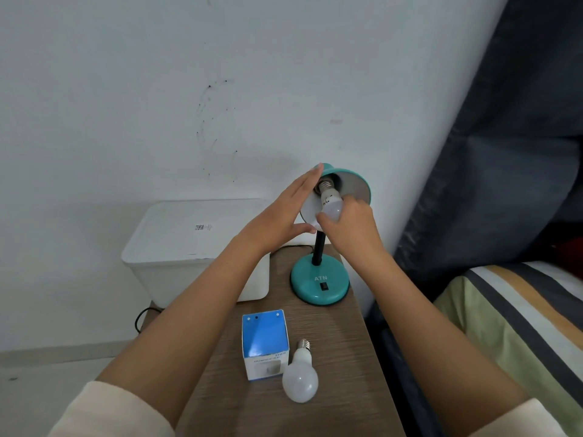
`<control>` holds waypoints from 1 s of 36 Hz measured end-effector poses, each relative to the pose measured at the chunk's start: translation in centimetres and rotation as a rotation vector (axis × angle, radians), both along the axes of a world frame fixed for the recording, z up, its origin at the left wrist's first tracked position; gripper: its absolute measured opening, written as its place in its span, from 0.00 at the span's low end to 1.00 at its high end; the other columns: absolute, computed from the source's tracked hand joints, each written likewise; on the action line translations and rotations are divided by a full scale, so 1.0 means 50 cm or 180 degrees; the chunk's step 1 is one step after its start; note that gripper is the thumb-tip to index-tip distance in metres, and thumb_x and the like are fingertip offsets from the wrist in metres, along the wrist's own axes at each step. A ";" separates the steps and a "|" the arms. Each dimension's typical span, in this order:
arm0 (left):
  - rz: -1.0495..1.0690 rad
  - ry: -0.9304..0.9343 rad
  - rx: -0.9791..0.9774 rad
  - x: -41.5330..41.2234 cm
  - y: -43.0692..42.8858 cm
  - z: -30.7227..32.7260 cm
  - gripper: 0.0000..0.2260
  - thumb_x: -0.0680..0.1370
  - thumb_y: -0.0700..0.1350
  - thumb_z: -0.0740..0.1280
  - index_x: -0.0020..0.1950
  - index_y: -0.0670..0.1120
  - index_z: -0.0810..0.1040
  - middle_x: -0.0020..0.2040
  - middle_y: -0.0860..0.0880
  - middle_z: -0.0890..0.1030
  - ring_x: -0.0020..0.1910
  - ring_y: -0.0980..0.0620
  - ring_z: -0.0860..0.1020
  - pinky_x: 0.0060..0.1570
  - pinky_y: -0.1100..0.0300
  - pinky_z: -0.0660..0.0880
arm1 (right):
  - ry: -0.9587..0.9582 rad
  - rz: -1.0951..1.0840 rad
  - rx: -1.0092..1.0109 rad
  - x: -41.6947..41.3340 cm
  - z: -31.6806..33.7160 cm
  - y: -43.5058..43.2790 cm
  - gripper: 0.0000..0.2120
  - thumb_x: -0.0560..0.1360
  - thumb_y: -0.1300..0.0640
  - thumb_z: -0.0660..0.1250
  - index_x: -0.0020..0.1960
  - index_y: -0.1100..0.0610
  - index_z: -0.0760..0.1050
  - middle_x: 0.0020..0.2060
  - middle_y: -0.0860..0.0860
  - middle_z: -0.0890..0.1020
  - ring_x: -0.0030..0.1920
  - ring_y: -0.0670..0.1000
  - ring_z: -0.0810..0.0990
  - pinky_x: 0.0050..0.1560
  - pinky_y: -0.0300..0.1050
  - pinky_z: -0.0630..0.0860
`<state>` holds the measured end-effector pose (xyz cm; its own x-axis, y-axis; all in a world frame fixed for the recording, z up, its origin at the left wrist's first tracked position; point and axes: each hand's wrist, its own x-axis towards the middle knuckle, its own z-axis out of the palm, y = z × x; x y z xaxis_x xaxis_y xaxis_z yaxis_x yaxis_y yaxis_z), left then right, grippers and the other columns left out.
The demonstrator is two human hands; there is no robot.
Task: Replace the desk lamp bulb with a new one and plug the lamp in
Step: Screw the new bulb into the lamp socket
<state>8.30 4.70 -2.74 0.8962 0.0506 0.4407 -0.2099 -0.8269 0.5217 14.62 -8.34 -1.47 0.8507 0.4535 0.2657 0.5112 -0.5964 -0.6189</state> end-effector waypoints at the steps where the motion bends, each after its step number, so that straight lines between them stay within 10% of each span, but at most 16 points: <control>1: 0.0003 -0.0001 0.0008 0.000 0.000 0.000 0.45 0.71 0.38 0.73 0.77 0.50 0.46 0.77 0.50 0.54 0.71 0.65 0.52 0.65 0.79 0.48 | -0.0021 -0.0007 -0.0004 0.001 0.001 0.001 0.18 0.71 0.54 0.66 0.55 0.66 0.72 0.51 0.63 0.76 0.52 0.62 0.75 0.49 0.52 0.72; 23: -0.0041 -0.0122 -0.0052 -0.003 0.002 -0.003 0.44 0.71 0.38 0.74 0.76 0.49 0.47 0.76 0.48 0.55 0.73 0.58 0.56 0.67 0.76 0.52 | 0.0169 0.0241 0.0146 0.000 -0.004 0.020 0.26 0.72 0.56 0.65 0.64 0.67 0.60 0.62 0.62 0.64 0.65 0.60 0.62 0.66 0.51 0.63; 36: -0.0013 -0.0008 -0.0143 -0.005 -0.002 0.004 0.44 0.70 0.37 0.73 0.76 0.50 0.47 0.77 0.50 0.54 0.73 0.59 0.54 0.65 0.79 0.50 | -0.0224 0.0307 0.0979 -0.017 -0.016 -0.009 0.21 0.74 0.52 0.66 0.65 0.53 0.67 0.60 0.54 0.74 0.59 0.53 0.73 0.50 0.38 0.65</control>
